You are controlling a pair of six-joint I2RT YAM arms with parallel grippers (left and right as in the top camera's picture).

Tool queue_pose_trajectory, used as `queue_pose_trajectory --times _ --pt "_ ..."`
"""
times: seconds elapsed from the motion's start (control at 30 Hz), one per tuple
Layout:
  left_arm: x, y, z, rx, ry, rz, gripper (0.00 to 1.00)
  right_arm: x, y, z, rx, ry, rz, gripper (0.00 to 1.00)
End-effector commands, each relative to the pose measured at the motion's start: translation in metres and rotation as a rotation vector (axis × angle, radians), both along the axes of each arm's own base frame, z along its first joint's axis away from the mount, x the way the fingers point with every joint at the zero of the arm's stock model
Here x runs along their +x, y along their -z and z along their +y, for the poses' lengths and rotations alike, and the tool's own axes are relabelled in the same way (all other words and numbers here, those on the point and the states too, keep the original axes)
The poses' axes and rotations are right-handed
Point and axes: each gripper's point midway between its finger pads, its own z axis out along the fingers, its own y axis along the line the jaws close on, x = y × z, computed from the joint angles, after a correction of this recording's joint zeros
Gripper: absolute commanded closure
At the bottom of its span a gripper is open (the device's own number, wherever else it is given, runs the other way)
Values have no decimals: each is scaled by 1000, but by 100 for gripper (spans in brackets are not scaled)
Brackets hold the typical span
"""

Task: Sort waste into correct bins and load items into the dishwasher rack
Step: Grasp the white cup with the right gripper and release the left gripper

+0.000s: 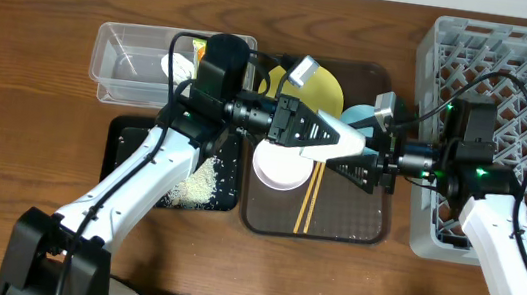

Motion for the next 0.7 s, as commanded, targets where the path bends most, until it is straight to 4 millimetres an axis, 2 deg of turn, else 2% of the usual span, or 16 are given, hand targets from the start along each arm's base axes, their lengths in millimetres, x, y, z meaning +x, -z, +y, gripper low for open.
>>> queue_pose_trajectory --times 0.0,0.07,0.13,0.23,0.3,0.37,0.4,0.47,0.53,0.67 --pt "-5 -3 0 -9 25 4 94 0 -4 3 5 -15 -20 43" --pt "-4 -2 0 -6 14 0 93 0 -3 3 3 -13 -20 44" --pt "1 -1 -1 -3 -9 -29 87 3 0 2 -16 3 -18 45" --pt "9 5 -1 14 -56 -90 83 10 11 -2 -75 54 -8 44" --pt "16 17 0 57 -104 -117 83 17 21 -8 -135 108 3 46" --pt "26 37 4 141 -174 -102 83 27 32 -15 -199 185 39 48" --pt "30 47 7 182 -201 -113 78 31 36 -19 -222 218 56 49" --pt "38 66 17 271 -255 -137 78 40 45 -29 -277 300 90 53" --pt "47 84 30 363 -307 -173 76 51 54 -44 -335 402 130 64" --pt "62 103 62 511 -401 -224 73 56 52 -65 -374 508 177 75"
